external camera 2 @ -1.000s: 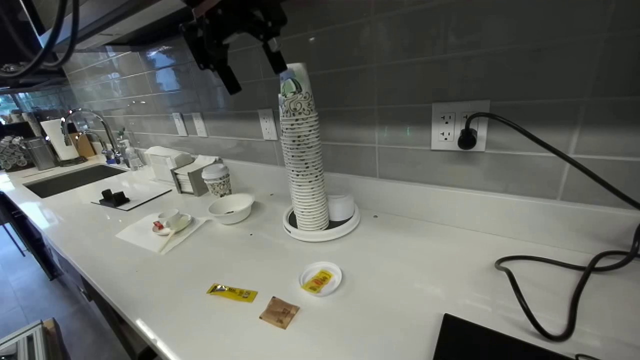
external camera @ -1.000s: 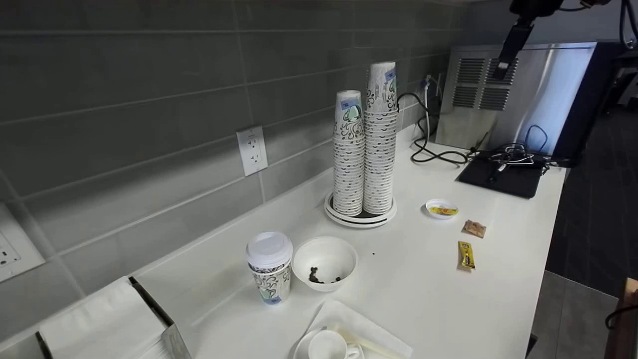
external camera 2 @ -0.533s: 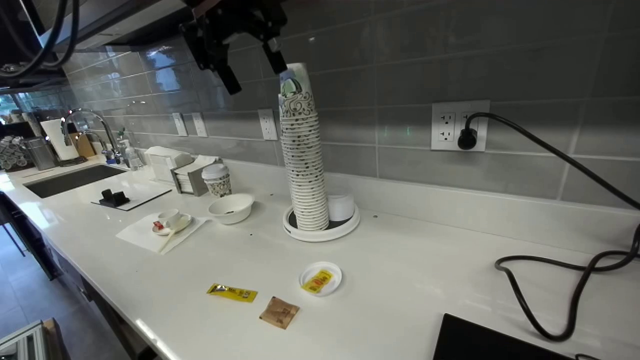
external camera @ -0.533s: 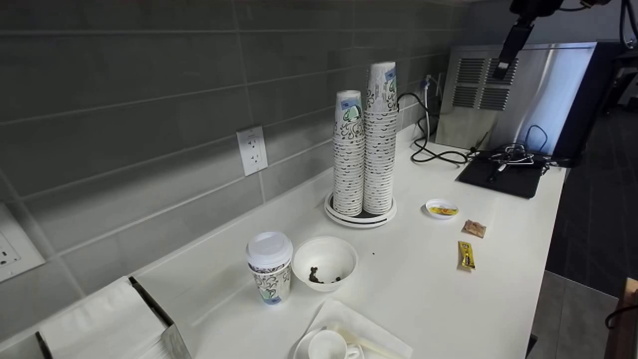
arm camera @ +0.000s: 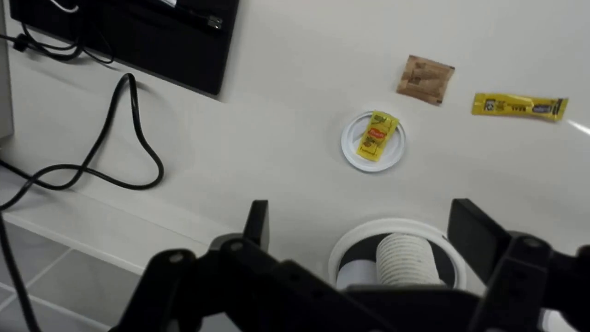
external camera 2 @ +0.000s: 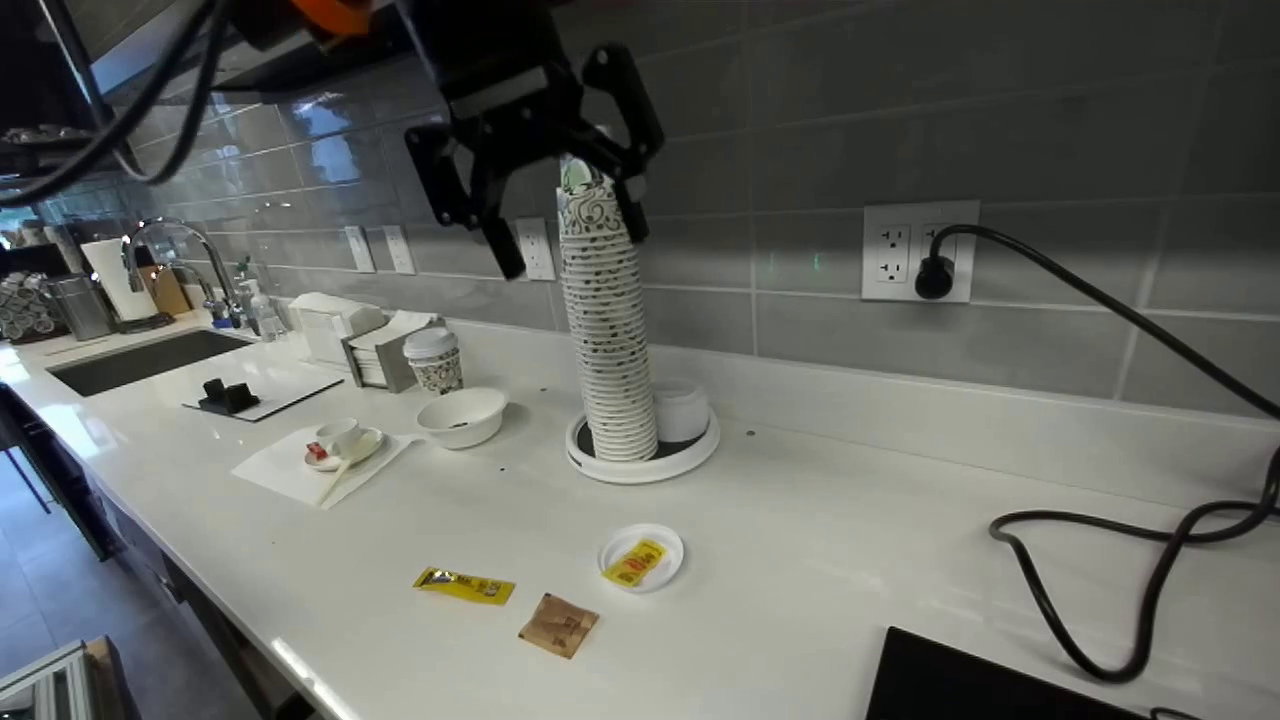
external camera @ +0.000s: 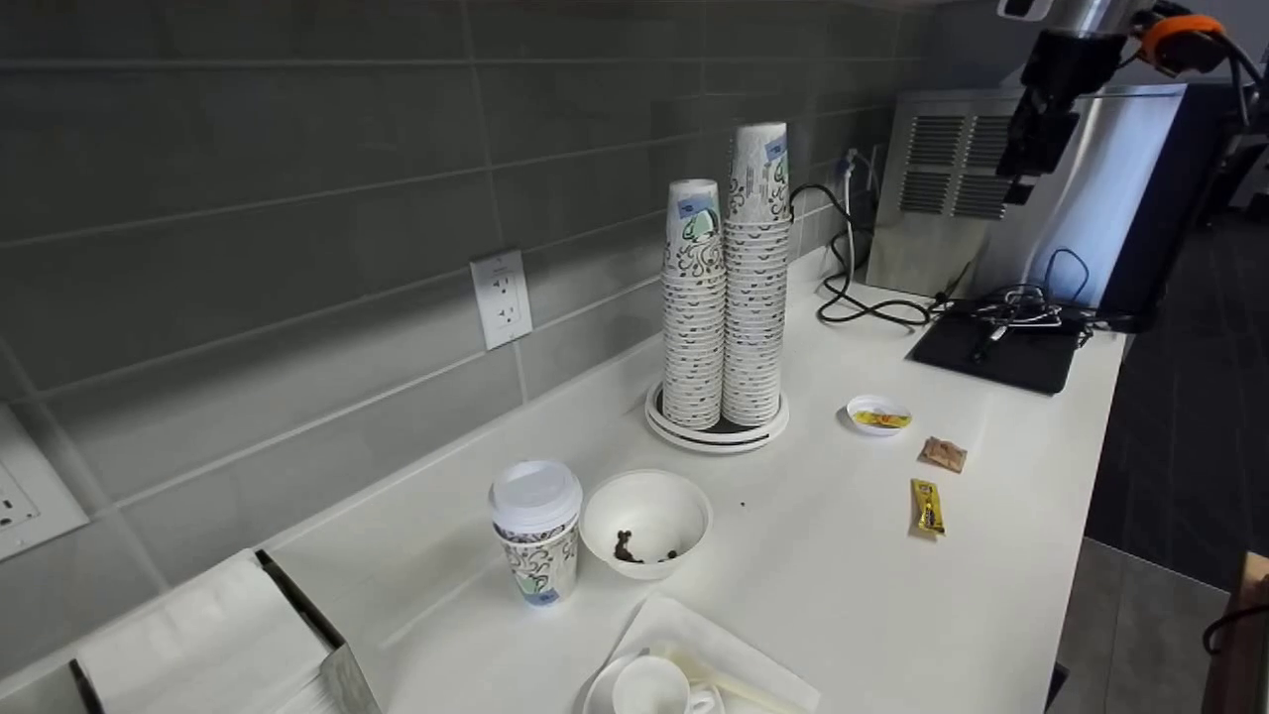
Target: Move the black cable to the left
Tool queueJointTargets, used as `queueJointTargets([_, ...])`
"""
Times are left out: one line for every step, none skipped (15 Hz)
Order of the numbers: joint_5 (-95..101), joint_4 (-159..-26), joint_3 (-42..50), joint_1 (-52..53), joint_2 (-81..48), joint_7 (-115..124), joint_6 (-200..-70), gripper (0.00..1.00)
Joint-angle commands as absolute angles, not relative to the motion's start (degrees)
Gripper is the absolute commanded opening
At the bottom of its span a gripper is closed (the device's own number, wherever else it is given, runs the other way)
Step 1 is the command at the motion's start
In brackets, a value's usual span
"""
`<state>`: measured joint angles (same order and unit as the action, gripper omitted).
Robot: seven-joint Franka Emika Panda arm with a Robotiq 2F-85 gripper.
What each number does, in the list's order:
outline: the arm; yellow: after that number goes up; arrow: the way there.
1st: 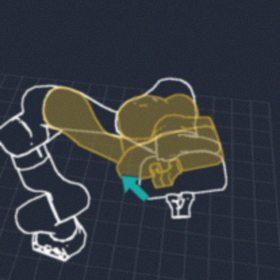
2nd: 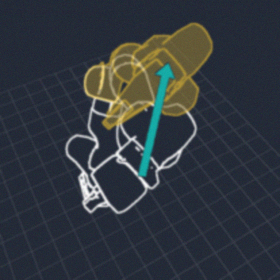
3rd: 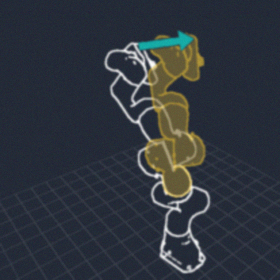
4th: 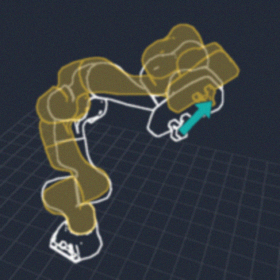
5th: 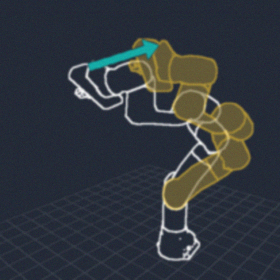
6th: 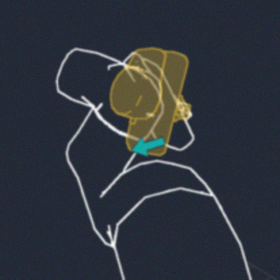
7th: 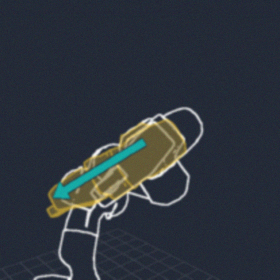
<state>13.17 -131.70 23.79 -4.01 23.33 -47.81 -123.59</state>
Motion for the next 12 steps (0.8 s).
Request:
queueJointTargets([10.83,-131.07,30.59,-1.02,17.8,-63.42,-127.9,1.0])
queueJointTargets([11.01,-130.65,32.13,-0.55,15.82,-67.4,-128.63,1.0])
queueJointTargets([10.41,-130.44,33.88,0.19,14.18,-71.78,-129.84,1.0])
queueJointTargets([10.28,-129.87,35.24,0.74,12.02,-75.71,-130.91,1.0])
queueJointTargets([9.64,-129.21,36.57,1.36,10.01,-79.94,-131.41,1.0])
queueJointTargets([8.61,-128.57,38.14,2.28,8.01,-84.2,-131.9,1.0])
queueJointTargets([7.81,-127.73,39.05,2.55,5.89,-88.28,-131.94,1.0])
queueJointTargets([6.74,-127.02,40.34,3.34,4.05,-92.44,-131.94,1.0])
queueJointTargets([5.7,-126.0,40.96,3.51,2.11,-96.52,-131.59,1.0])
queueJointTargets([4.28,-124.79,41.69,3.77,-0.18,-100.64,-130.66,1.0])
queueJointTargets([3.77,-122.83,36.03,-2.77,-3.71,-104.22,-130.02,1.0])
queueJointTargets([4.65,-121.39,34.92,-4.25,-5.76,-106.2,-129.73,1.0])
